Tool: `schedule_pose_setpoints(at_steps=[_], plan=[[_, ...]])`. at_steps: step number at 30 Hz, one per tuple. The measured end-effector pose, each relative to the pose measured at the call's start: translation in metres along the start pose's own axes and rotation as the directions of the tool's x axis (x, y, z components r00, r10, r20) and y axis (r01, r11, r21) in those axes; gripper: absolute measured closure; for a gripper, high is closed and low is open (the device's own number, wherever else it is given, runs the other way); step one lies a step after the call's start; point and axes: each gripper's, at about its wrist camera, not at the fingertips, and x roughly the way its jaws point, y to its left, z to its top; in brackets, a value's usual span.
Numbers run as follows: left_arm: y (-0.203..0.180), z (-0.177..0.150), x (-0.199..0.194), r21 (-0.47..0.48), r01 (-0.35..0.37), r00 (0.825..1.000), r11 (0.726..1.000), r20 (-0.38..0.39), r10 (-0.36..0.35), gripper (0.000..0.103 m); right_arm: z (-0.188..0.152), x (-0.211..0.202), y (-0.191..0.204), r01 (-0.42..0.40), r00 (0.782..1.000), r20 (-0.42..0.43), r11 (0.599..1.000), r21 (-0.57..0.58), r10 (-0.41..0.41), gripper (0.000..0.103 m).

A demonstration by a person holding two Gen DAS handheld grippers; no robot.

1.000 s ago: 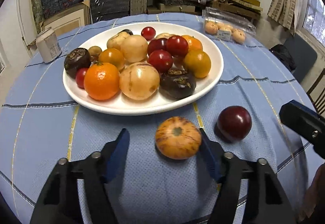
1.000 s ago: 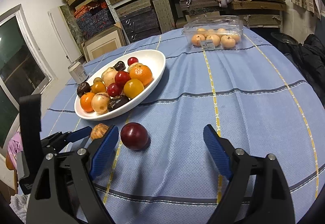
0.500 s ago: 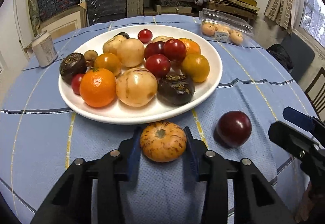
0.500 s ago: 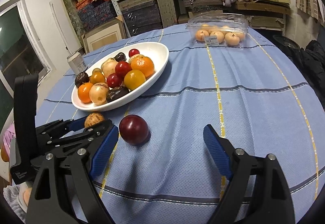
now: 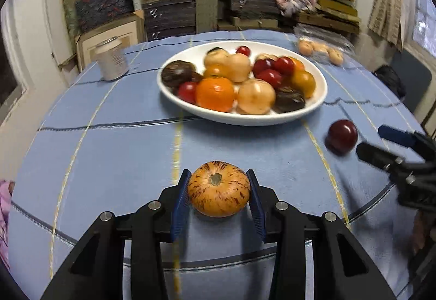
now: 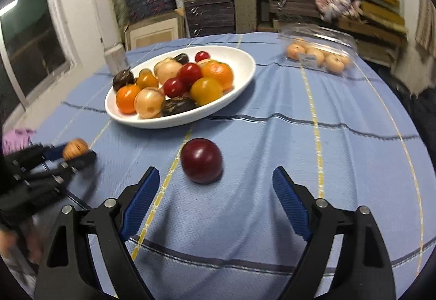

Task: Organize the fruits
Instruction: 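Grasp the dark red plum with the right tool while the left tool holds its fruit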

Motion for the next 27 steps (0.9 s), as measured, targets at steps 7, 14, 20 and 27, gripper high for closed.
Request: schedule_pose_setpoints(at_steps=[7,14,20,27], plan=[[-0.002,-0.001,0.007,0.005,0.046,0.999,0.999,-0.029,-0.046,0.062,0.013,0.026,-0.005,-0.011,0.999,-0.048,0.998,0.054,0.014,0.036],[-0.005,-0.001,0.016,0.005,0.069,0.996,0.998,-0.061,-0.068,0.062,0.014,0.036,0.004,-0.031,0.995,-0.091,0.999,0.029,0.034,0.060],[-0.004,-0.001,0.018,0.001,0.073,0.995,0.997,-0.070,-0.073,0.062,0.012,0.035,0.008,-0.046,0.995,-0.092,0.999,0.019,0.047,0.066],[-0.006,-0.001,0.015,0.005,0.095,0.994,0.995,-0.061,-0.095,0.062,-0.003,0.015,0.016,-0.093,0.993,-0.073,0.996,0.006,0.093,0.066]])
